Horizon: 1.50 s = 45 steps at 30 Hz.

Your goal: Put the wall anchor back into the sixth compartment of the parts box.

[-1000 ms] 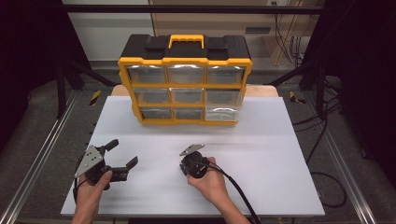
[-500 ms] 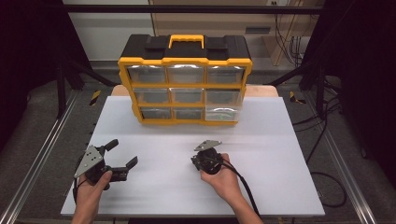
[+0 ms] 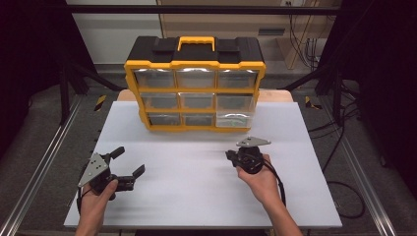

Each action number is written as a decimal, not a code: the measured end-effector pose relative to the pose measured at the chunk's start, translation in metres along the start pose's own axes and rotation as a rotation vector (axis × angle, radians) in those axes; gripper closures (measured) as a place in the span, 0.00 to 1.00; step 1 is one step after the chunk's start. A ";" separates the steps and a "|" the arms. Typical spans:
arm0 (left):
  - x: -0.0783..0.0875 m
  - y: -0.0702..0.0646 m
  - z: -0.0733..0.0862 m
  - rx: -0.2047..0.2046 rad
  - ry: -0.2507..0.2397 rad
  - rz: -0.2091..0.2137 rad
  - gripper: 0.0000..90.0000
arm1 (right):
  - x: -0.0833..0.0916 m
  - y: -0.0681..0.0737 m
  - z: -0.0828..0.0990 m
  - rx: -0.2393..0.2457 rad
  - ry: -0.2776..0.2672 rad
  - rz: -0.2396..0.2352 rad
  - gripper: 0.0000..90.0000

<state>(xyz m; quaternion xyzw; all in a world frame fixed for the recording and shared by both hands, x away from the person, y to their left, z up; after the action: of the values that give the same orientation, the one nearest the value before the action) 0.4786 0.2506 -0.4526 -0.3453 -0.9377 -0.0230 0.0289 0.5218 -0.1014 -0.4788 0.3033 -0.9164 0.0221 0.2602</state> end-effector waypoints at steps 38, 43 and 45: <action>-0.001 0.002 0.001 -0.005 0.009 -0.008 0.01 | 0.097 -0.053 -0.121 -0.009 -0.285 0.102 0.94; -0.001 -0.001 0.001 -0.008 0.009 0.001 0.01 | 0.100 -0.050 -0.139 0.006 -0.299 0.104 0.94; -0.001 -0.003 0.002 -0.014 0.014 0.005 0.01 | 0.100 -0.047 -0.144 0.014 -0.302 0.102 0.94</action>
<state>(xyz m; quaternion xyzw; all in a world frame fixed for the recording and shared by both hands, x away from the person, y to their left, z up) 0.4774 0.2478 -0.4545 -0.3476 -0.9365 -0.0319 0.0333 0.5473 -0.1651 -0.3107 0.2579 -0.9592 -0.0042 0.1160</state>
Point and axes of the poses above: each handheld gripper's, and its own axes: x roughly backward along the jaws, z roughly out of its underside, y roughly to its left, the point moved 7 cm from there along -x, roughly forward along the jaws, and after that the axes turned 6 degrees about -y, right-handed, at the moved point
